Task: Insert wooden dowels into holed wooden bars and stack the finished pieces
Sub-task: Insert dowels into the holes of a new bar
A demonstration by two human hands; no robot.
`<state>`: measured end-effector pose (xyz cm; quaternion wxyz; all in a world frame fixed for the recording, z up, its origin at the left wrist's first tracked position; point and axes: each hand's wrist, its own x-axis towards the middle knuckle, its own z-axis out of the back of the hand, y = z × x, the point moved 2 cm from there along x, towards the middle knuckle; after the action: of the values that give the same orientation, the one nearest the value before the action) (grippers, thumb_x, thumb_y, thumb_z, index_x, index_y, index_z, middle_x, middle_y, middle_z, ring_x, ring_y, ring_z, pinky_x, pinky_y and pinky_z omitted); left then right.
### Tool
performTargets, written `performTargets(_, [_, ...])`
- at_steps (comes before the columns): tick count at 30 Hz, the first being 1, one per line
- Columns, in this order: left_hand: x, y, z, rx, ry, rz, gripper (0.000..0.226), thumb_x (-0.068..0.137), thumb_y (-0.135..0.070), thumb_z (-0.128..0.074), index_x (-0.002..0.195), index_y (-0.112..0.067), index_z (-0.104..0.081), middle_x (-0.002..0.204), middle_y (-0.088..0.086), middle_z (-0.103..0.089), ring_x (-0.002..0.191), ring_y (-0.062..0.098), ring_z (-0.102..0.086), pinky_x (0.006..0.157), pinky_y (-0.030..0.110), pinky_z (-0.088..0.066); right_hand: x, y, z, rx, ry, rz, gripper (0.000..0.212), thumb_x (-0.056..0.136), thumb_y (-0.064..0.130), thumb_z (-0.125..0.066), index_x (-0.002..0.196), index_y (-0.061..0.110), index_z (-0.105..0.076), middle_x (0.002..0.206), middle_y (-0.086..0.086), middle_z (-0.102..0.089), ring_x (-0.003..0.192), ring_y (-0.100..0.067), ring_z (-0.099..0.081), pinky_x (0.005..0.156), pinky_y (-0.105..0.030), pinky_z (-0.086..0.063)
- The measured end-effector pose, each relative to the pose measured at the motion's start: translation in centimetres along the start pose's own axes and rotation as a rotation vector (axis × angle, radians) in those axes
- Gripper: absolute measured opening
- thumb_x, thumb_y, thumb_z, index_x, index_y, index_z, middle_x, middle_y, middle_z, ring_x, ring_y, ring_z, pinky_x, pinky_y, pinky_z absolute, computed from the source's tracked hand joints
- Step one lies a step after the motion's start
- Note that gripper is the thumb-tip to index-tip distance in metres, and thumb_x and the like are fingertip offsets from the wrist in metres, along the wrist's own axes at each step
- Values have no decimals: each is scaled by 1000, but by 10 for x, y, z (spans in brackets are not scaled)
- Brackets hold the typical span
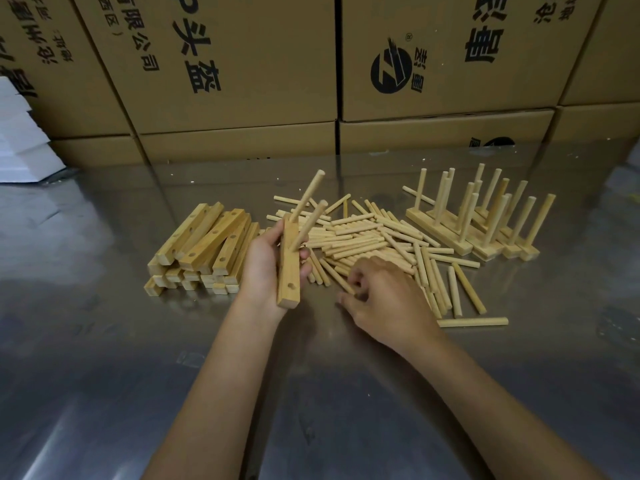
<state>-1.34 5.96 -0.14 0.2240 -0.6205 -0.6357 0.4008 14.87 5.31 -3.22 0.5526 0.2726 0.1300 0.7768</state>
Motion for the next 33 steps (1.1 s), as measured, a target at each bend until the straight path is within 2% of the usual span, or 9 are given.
performTargets(3, [2,-1,5,-14,-31,11,28,105,-29,-44,99,-7,-59,67,2,-54,50,10,-47,35,18,-38,0,0,-2,-144,-11,24,16,91,38,-63,94,22,-64,96,8,-56,88,-14,-57,70,-29,-45])
performTargets(6, [5,-2,9,-40,-37,8,27,105,-28,-42,100,-7,-58,67,3,-54,50,11,-46,35,19,-37,1,-3,7,-77,-95,-20,6,88,30,-61,88,25,-61,89,12,-62,78,-12,-61,66,-31,-51])
performTargets(8, [7,-3,13,-54,-48,8,27,105,-28,-42,101,-7,-59,68,3,-54,50,11,-47,35,19,-37,3,-5,18,138,-167,-70,4,87,27,-64,85,27,-61,75,13,-64,64,-9,-61,59,-30,-50])
performTargets(12, [10,-3,17,-54,-68,5,28,104,-29,-43,100,-7,-60,67,2,-56,49,11,-48,35,20,-38,4,5,42,841,-135,-94,2,92,15,-66,91,13,-65,76,6,-72,66,-11,-68,54,-19,-49])
performTargets(16, [11,-3,17,0,-94,6,27,103,-31,-45,102,-10,-62,66,1,-57,49,11,-50,37,20,-41,-3,21,47,1045,-36,-18,9,96,13,-61,100,5,-61,87,-4,-76,76,-23,-74,56,-29,-53])
performTargets(20, [12,-2,15,29,-89,6,25,103,-31,-45,98,-11,-61,64,0,-56,46,10,-50,39,18,-43,-7,33,40,1193,86,16,14,99,10,-54,106,-2,-56,97,-10,-77,92,-26,-73,78,-37,-58])
performTargets(23, [14,-1,15,47,-82,-20,24,103,-30,-44,103,-10,-57,68,2,-53,48,11,-48,36,19,-39,-9,35,39,1306,162,-16,14,99,14,-53,107,4,-59,86,-12,-72,76,-29,-71,69,-36,-58])
performTargets(28, [14,-1,16,49,-84,-44,24,103,-28,-44,113,-9,-56,70,3,-54,47,11,-49,35,20,-39,-10,29,36,1107,214,-14,24,103,24,-50,115,29,-70,73,2,-50,51,-7,-41,45,-21,-34])
performTargets(33, [11,1,15,128,-113,-45,28,103,-31,-46,99,-9,-63,69,2,-57,50,12,-51,44,23,-45,-13,36,25,709,137,118,37,98,10,-55,117,37,-70,76,17,-61,79,-26,-58,74,-40,-48])
